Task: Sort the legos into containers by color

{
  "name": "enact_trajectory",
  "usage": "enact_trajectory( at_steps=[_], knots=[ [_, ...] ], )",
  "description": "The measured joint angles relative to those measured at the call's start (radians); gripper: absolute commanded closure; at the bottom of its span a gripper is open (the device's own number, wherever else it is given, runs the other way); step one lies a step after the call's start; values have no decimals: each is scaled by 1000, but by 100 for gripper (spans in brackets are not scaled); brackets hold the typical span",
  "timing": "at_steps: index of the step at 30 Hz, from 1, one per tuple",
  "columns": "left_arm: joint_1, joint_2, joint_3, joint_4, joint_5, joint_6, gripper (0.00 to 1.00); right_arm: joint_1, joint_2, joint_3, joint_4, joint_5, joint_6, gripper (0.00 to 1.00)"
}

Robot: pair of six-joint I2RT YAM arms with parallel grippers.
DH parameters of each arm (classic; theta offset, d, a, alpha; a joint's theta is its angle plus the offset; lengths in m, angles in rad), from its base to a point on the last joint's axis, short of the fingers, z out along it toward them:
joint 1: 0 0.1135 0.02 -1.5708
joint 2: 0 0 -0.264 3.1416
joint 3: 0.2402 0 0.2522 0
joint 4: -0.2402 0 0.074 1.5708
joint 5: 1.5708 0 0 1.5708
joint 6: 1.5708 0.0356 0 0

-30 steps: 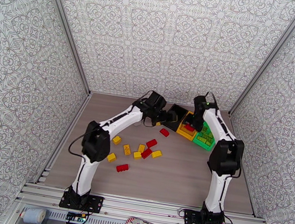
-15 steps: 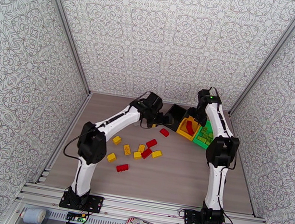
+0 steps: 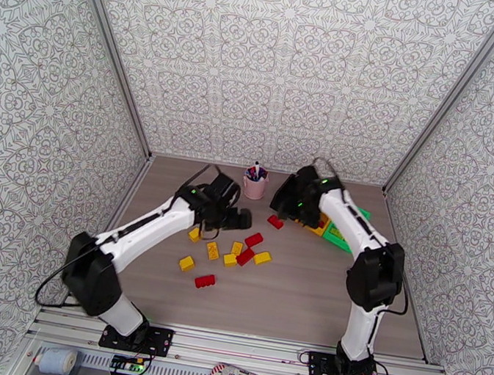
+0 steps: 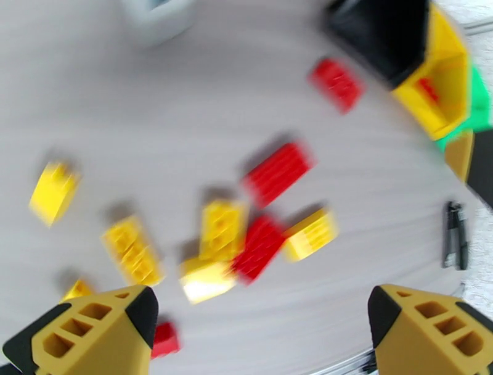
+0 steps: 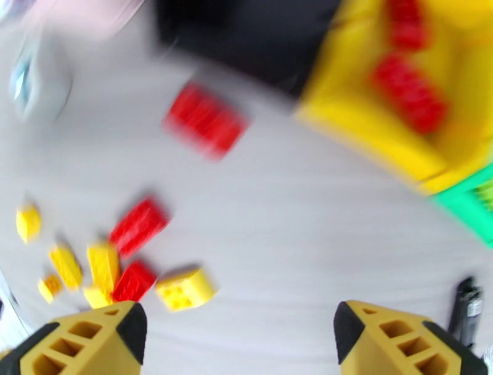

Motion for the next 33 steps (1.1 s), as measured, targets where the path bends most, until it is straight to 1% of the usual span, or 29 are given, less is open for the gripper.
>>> enact_trajectory(
  at_steps=[3,6,8,12,15,23,27,33],
  knots=[
    [-30,-95,-125,-44,-47,-55,4,92,-8,-106,47,-8,33,15],
    [-77,-176,-240,-80,-74,-125,3,169,-18,-213,95,-11,79,10],
    [-107,-210,-299,-92,-80,-169,3,205,-34,-263,115,-10,103,8],
    [-153,-228,-388,-90,-77,-252,2,258,-111,-344,148,-4,146,7],
    [-171,-211,-425,-74,-64,-294,2,270,-187,-396,164,5,173,6],
    [-174,-93,-465,46,-30,-356,2,271,-335,-528,195,36,232,6],
    [-171,-41,-464,83,-26,-374,3,271,-377,-579,202,42,256,6],
    [-161,18,-446,95,-26,-379,8,271,-417,-630,221,43,280,6]
  ],
)
